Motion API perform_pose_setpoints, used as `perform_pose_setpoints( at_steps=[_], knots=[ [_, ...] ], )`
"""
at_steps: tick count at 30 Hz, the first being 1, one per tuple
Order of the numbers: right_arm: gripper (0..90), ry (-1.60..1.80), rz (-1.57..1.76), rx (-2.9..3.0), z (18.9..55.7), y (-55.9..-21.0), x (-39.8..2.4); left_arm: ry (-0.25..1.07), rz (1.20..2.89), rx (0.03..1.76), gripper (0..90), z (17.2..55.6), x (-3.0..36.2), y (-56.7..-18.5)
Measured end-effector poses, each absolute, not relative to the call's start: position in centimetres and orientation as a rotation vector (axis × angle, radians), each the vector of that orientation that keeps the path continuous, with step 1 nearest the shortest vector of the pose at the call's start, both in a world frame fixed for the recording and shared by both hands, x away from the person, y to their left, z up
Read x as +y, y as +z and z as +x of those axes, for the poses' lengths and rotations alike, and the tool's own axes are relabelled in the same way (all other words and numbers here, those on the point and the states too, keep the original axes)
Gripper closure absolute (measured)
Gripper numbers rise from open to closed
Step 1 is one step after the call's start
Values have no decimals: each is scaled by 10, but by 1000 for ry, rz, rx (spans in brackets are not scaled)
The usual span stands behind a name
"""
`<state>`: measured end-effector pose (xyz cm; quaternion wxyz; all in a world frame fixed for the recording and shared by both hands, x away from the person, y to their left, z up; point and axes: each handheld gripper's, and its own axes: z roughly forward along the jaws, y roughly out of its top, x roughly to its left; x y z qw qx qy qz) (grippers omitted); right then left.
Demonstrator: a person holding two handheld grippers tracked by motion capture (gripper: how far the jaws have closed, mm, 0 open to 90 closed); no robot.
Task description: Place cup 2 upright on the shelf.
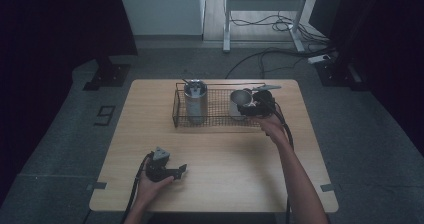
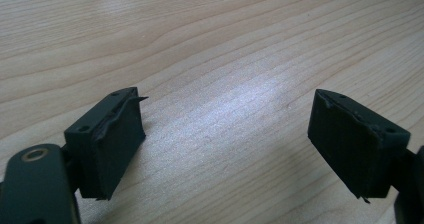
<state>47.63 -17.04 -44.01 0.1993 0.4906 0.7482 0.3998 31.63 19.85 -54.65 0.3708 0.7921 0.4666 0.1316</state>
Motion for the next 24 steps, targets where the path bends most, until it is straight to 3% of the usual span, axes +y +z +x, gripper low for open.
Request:
perform_pose_setpoints(
  at_steps=[24],
  knots=[
    [141,1212,1326,2079,407,-456,-192,353,2046,1196,143,317,197,-546]
  ],
)
